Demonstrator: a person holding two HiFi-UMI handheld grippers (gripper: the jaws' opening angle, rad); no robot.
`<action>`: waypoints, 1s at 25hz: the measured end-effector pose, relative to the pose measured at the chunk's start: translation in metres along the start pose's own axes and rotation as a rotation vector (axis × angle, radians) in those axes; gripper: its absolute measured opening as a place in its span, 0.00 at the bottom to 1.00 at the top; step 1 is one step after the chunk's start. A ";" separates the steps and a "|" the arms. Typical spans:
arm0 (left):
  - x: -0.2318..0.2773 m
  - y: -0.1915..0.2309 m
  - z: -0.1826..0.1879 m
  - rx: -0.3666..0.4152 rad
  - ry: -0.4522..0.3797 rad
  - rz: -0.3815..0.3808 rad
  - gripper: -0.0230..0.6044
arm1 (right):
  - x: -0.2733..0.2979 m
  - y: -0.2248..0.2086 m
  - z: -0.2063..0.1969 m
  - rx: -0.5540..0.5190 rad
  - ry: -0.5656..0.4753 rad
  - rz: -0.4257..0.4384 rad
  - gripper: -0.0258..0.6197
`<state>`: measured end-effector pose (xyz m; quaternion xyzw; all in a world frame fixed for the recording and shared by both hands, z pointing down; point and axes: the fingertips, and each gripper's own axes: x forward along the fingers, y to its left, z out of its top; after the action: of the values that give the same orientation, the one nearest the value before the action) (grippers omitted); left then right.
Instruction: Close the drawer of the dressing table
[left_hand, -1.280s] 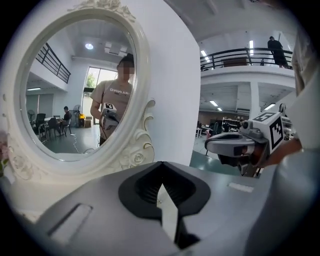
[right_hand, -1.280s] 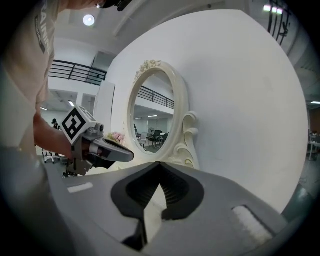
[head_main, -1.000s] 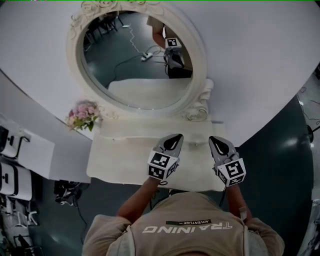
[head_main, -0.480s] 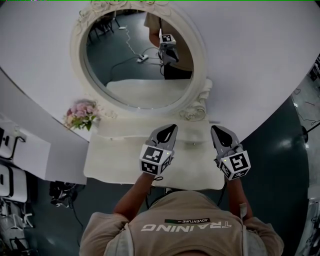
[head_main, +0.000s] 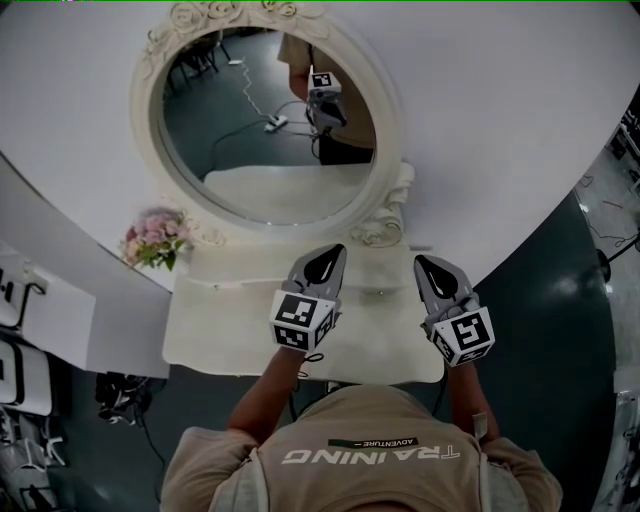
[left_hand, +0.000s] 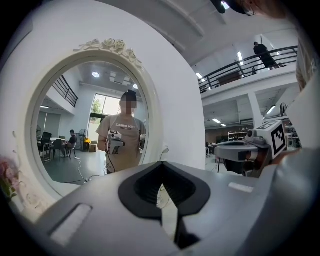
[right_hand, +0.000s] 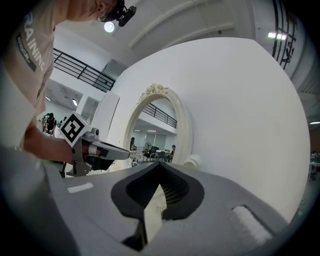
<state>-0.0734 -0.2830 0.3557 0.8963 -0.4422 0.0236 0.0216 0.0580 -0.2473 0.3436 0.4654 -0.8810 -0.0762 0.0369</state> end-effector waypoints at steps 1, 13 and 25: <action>0.001 0.001 0.001 0.000 -0.004 0.002 0.07 | 0.000 -0.001 -0.001 0.000 0.002 -0.002 0.04; 0.012 0.001 -0.019 -0.044 0.041 0.001 0.07 | 0.000 -0.006 -0.016 0.021 0.036 -0.003 0.04; 0.015 -0.004 -0.025 -0.050 0.062 -0.017 0.07 | -0.002 -0.004 -0.027 0.056 0.044 -0.007 0.04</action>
<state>-0.0622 -0.2908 0.3819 0.8981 -0.4342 0.0401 0.0578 0.0662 -0.2504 0.3699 0.4707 -0.8803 -0.0412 0.0429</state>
